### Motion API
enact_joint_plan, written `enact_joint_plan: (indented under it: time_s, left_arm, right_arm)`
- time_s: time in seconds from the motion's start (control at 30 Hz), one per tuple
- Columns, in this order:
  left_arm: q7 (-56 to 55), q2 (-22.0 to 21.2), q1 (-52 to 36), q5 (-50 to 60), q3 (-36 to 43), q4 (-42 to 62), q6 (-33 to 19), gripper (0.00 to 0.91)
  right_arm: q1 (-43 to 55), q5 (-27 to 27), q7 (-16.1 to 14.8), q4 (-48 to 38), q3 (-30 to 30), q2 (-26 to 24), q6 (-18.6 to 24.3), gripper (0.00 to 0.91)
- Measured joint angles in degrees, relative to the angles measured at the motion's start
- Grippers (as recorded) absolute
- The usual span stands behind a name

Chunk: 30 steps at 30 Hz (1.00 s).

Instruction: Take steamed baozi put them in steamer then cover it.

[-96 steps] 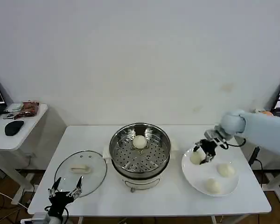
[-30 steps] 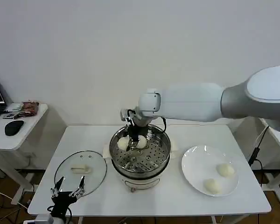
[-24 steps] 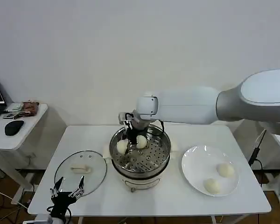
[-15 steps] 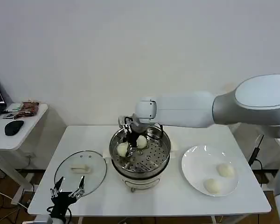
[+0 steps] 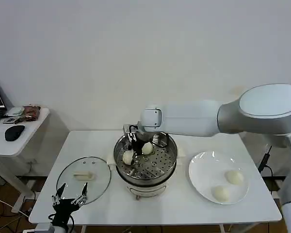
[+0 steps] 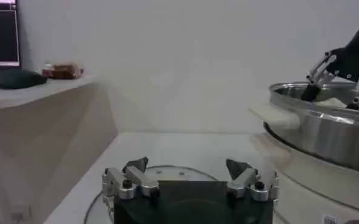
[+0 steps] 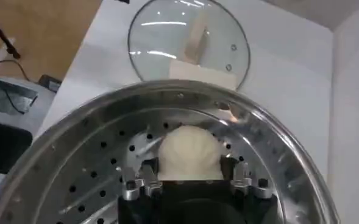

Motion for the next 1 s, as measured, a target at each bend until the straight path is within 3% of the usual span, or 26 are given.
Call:
enact_joint_plan:
  time_s: [0.47, 0.67, 1.0]
  left_arm:
    - [0.0, -0.4, 0.4, 0.1, -0.3, 0.0, 0.0, 0.907]
    - [0.0, -0.8, 0.7, 0.2, -0.7, 0.2, 0.0, 0.907]
    - [-0.1, -1.6, 1.4, 0.8, -0.3, -0.2, 0.0, 0.907]
  right_arm:
    - [2.7, -0.9, 0.3, 3.2, 1.1, -3.6, 0.2, 0.907]
    - [6.0, -2.3, -0.1, 7.9, 0.9, -8.5, 0.2, 0.907]
    - [13.4, -6.2, -3.4, 16.0, -1.5, -19.3, 2.3, 0.907]
